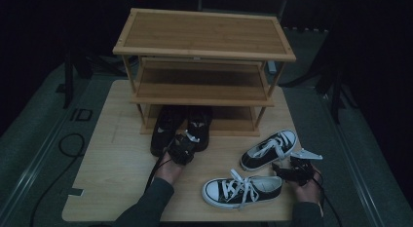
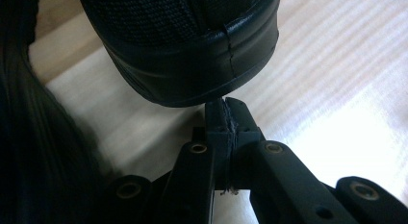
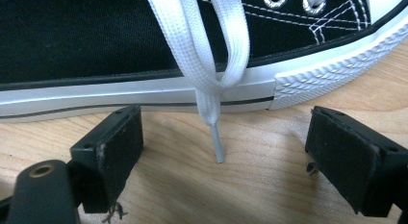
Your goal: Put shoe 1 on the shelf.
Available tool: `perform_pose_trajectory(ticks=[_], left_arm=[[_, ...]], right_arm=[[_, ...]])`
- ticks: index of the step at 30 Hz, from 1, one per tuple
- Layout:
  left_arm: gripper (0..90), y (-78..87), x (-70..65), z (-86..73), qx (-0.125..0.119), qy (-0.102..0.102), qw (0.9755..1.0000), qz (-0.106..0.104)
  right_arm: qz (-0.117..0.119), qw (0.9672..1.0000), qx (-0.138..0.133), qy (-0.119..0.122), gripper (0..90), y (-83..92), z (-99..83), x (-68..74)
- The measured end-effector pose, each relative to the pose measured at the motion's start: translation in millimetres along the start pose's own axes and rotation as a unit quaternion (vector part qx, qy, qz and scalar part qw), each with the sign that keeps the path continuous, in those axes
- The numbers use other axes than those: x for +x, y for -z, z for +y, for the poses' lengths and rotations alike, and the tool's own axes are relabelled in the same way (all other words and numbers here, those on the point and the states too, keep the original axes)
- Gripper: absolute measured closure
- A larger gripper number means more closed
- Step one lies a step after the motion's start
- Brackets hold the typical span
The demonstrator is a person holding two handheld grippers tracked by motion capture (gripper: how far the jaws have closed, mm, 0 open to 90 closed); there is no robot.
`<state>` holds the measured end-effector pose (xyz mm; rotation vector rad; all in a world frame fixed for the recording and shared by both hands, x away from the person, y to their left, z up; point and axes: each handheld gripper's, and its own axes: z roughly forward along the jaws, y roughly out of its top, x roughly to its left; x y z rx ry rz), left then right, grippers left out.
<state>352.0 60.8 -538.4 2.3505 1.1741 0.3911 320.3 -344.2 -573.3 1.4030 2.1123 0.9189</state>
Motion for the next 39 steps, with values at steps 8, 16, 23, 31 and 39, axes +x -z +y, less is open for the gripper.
perform_pose_trajectory(ticks=[8,16,23,31,39], left_arm=[[89.1,-12.5,0.3,18.8,-0.001,0.003,1.0000,0.003],[89.1,-22.0,8.7,31.0,0.002,0.019,0.9997,0.016],[89.2,-27.1,12.8,36.4,0.003,0.024,0.9996,0.017],[88.7,-19.4,12.9,28.7,-0.004,0.020,0.9996,0.017],[88.4,-10.4,15.0,16.1,-0.006,0.017,0.9997,0.013]], right_arm=[[0.000,1.0000,0.000,0.000,13.1,-0.1,0.1,0.0],[0.001,1.0000,0.000,0.000,13.1,-0.1,0.1,0.0],[0.001,1.0000,0.000,0.000,13.1,-0.1,0.1,0.0],[0.001,1.0000,0.000,0.001,13.0,-0.1,0.1,0.0],[0.001,1.0000,0.000,0.001,13.0,-0.2,0.2,0.0]])
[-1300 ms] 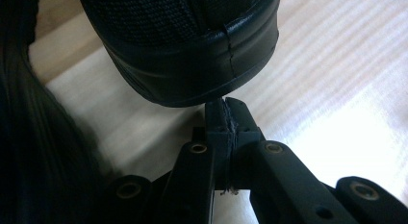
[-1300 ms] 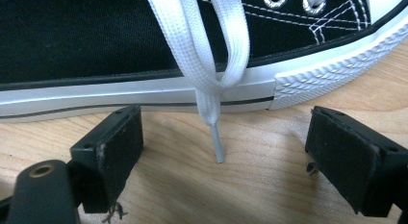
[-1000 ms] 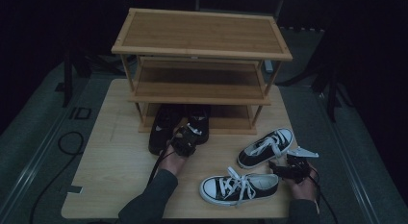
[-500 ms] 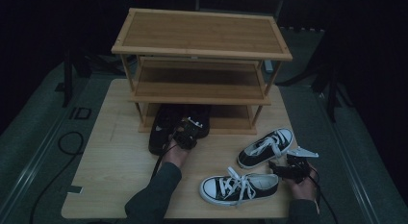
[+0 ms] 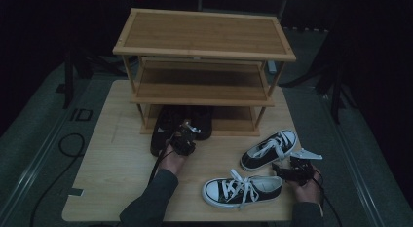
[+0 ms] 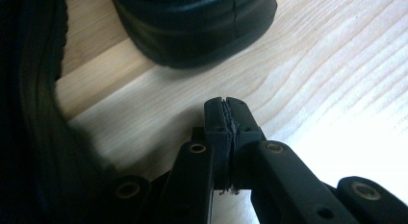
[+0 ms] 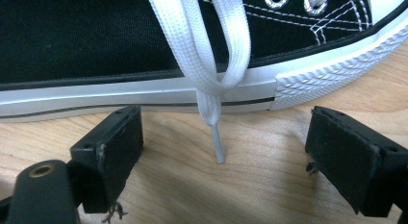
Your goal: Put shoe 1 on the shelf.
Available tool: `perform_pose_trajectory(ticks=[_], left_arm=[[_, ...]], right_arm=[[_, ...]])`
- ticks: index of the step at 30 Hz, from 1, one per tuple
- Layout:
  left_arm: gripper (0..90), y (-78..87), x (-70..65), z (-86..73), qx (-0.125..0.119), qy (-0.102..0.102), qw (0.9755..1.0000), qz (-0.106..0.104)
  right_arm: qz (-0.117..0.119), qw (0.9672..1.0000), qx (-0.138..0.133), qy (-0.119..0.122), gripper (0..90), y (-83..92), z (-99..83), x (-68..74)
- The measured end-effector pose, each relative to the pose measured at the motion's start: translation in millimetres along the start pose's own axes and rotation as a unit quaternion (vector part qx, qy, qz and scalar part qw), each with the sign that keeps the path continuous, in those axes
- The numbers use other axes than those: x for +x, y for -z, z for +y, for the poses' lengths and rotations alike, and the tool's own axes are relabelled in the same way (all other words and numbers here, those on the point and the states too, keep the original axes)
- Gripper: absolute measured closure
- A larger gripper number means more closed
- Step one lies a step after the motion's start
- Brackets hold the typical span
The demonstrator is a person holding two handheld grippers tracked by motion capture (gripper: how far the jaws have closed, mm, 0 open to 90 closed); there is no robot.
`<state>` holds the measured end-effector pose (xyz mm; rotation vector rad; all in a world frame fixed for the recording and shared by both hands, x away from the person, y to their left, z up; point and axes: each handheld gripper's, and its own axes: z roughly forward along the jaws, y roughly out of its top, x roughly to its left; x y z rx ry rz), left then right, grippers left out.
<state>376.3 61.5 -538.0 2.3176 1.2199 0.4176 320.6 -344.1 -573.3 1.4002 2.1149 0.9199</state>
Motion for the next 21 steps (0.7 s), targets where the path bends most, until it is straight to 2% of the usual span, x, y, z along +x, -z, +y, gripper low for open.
perform_pose_trajectory(ticks=[7,17,21], left_arm=[[88.2,5.3,4.3,-12.6,0.002,0.000,1.0000,-0.006],[87.1,16.9,2.1,-32.8,-0.001,-0.001,0.9999,-0.016],[87.2,24.1,0.8,-40.5,-0.012,0.004,0.9998,-0.018]], right_arm=[[0.000,1.0000,0.000,0.000,13.1,0.0,0.0,0.0],[0.000,1.0000,0.000,0.000,13.1,-0.1,0.1,0.1],[0.000,1.0000,0.000,0.000,13.1,-0.1,0.1,0.1]])
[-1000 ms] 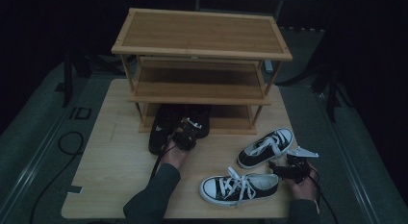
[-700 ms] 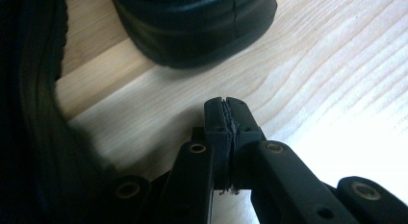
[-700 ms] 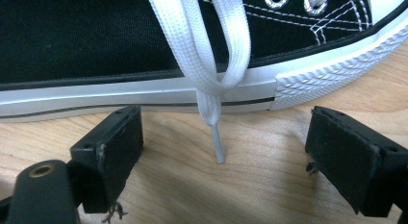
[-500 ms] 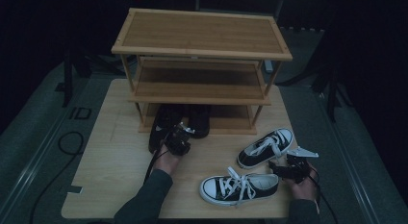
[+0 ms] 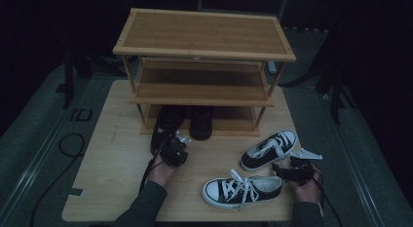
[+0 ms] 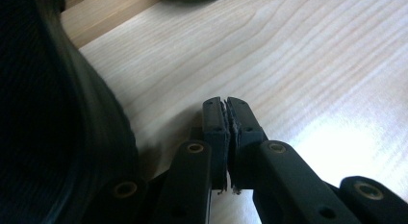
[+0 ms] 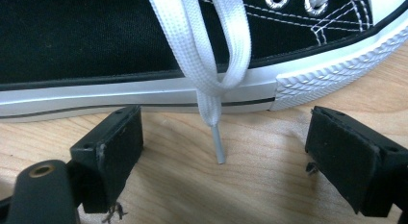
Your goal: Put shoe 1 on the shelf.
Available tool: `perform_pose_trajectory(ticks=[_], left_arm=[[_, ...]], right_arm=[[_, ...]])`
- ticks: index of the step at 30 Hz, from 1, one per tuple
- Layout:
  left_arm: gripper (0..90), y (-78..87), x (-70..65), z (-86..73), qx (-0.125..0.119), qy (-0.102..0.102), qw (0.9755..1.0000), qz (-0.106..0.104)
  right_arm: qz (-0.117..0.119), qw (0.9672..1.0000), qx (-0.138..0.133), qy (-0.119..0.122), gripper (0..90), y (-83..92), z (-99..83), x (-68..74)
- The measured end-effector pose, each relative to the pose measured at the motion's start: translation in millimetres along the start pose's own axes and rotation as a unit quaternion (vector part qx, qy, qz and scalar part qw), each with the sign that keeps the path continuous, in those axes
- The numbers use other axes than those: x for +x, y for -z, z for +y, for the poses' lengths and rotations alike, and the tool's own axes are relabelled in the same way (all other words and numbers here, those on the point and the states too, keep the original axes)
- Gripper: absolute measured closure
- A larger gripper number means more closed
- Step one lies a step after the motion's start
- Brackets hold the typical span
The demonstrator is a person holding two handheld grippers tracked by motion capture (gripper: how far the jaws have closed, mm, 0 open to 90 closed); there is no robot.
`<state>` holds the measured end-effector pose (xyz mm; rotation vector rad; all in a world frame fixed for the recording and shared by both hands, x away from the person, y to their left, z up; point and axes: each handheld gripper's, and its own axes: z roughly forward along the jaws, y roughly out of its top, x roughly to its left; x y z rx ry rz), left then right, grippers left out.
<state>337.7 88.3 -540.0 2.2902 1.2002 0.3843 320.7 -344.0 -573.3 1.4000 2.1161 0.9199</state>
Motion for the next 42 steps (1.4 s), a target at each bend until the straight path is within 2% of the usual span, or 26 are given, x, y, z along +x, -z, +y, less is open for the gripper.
perform_pose_trajectory(ticks=[7,12,20,26,34,42], left_arm=[[87.1,14.0,4.4,-15.8,0.000,0.005,1.0000,0.004],[87.3,25.5,12.5,-32.2,-0.001,0.009,0.9998,0.019],[87.3,34.1,33.8,-50.6,0.012,0.038,0.9982,0.044],[87.5,30.1,45.1,-54.5,0.025,0.050,0.9964,0.064],[87.6,29.4,65.8,-53.4,0.024,0.084,0.9937,0.071],[87.6,25.5,77.5,-42.4,0.036,0.072,0.9937,0.078]], right_arm=[[0.000,1.0000,0.000,0.000,13.1,0.0,0.0,0.0],[0.000,1.0000,0.000,0.000,13.1,0.0,0.0,0.0],[0.000,1.0000,0.000,0.000,13.0,0.0,0.0,0.0],[0.000,1.0000,0.000,0.000,13.1,0.0,0.0,0.0],[0.000,1.0000,0.000,0.000,13.0,0.0,0.0,0.0],[0.000,1.0000,0.000,0.000,13.1,0.0,0.0,0.0]])
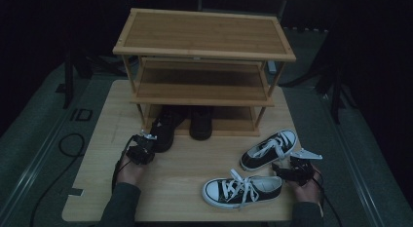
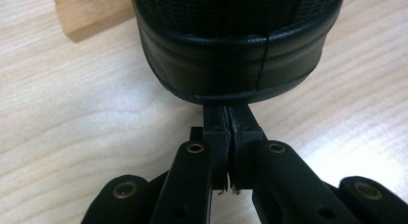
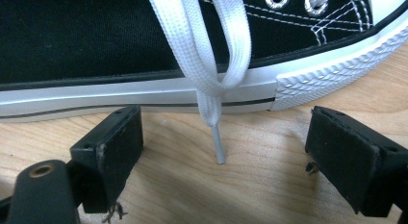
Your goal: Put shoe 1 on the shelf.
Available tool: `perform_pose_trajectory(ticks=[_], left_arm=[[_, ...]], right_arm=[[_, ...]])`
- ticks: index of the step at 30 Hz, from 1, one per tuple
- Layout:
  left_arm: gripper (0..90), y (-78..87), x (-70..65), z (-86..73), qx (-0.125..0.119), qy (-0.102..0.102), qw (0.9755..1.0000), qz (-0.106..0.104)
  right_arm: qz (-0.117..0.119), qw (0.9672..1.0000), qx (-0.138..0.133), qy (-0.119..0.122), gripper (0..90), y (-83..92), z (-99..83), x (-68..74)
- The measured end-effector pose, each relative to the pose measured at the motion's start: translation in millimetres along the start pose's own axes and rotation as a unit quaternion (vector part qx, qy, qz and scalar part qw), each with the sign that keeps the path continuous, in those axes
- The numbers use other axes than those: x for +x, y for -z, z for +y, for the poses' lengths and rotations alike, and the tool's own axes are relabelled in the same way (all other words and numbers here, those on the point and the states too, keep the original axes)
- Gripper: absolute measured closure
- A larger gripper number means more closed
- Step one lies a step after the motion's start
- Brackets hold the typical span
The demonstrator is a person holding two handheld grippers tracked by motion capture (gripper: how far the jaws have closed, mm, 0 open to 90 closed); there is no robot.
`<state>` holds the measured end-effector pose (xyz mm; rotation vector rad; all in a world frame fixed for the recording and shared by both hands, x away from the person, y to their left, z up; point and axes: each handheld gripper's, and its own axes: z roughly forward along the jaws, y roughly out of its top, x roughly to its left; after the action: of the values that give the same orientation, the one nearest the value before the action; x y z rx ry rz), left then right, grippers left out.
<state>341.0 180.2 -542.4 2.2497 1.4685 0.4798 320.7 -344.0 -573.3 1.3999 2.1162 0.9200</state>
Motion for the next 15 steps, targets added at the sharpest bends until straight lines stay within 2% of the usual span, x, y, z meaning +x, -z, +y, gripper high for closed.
perform_pose_trajectory(ticks=[7,12,15], left_arm=[[87.6,-4.4,0.5,10.4,0.006,-0.009,0.9999,0.001],[87.6,-6.0,-4.1,17.2,0.010,-0.022,0.9997,0.001],[87.6,-5.4,-7.8,21.5,0.003,-0.023,0.9997,-0.001]], right_arm=[[0.000,1.0000,0.000,0.000,13.1,0.0,0.0,0.0],[0.000,1.0000,0.000,0.000,13.0,0.0,0.0,0.0],[0.000,1.0000,0.000,0.000,13.0,0.0,0.0,0.0]])
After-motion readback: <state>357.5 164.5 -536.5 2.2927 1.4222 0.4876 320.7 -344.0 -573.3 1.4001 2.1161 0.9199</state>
